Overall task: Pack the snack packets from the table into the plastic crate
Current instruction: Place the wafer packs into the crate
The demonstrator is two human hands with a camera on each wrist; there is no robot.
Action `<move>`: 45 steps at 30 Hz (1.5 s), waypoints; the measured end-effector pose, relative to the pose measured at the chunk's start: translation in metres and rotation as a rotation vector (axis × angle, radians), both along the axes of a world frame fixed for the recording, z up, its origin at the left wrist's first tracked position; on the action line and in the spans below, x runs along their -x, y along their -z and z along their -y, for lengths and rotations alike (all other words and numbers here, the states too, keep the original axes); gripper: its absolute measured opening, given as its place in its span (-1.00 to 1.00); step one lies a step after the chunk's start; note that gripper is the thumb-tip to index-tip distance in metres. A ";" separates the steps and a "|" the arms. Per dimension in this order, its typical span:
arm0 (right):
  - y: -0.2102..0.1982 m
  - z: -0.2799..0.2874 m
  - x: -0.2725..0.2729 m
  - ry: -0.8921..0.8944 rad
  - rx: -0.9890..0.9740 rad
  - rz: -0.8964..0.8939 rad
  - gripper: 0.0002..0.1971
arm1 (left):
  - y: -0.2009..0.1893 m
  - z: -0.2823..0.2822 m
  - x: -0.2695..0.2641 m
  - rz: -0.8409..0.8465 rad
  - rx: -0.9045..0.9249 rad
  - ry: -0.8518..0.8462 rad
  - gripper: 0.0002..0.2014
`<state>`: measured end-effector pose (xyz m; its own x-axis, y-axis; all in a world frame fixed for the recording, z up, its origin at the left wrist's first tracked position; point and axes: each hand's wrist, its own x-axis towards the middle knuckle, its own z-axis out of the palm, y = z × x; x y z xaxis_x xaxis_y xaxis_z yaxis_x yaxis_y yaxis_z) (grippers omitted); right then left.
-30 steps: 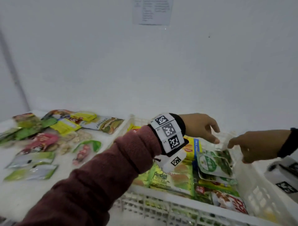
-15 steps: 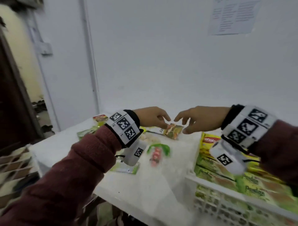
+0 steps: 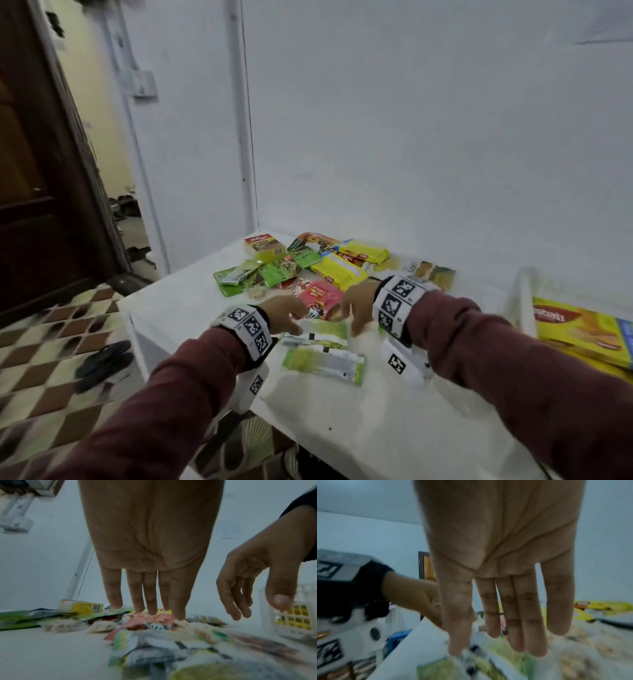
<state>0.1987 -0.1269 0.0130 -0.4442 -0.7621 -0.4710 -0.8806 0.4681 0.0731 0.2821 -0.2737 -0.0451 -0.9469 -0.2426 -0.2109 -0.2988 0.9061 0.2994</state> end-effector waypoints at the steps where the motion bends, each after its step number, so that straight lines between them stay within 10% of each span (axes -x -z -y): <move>1: 0.013 0.005 0.002 -0.009 -0.011 0.031 -0.52 | 0.007 0.002 0.004 0.000 0.011 0.007 -0.54; 19: 0.062 0.049 0.034 -0.236 -0.327 0.037 -0.63 | 0.006 0.015 0.057 0.523 0.263 0.218 -0.59; 30: -0.028 0.065 0.179 0.209 0.035 -0.220 -0.54 | -0.031 0.087 0.157 -0.145 -0.359 -0.012 -0.90; 32: -0.023 0.074 0.212 0.357 0.139 -0.234 -0.52 | -0.026 0.085 0.181 -0.084 -0.285 0.021 -0.93; 36: 0.007 0.096 0.264 0.601 0.298 -0.142 -0.43 | -0.015 0.085 0.220 0.100 0.072 0.200 -0.20; 45: 0.069 0.138 0.313 0.615 0.326 0.050 -0.75 | 0.003 0.095 0.262 0.277 0.476 0.550 -0.09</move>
<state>-0.1144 -0.2652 -0.0556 -0.8241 -0.4853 -0.2920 -0.4475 0.8739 -0.1897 0.0203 -0.3687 -0.0479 -0.8854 0.1232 -0.4483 0.2238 0.9581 -0.1787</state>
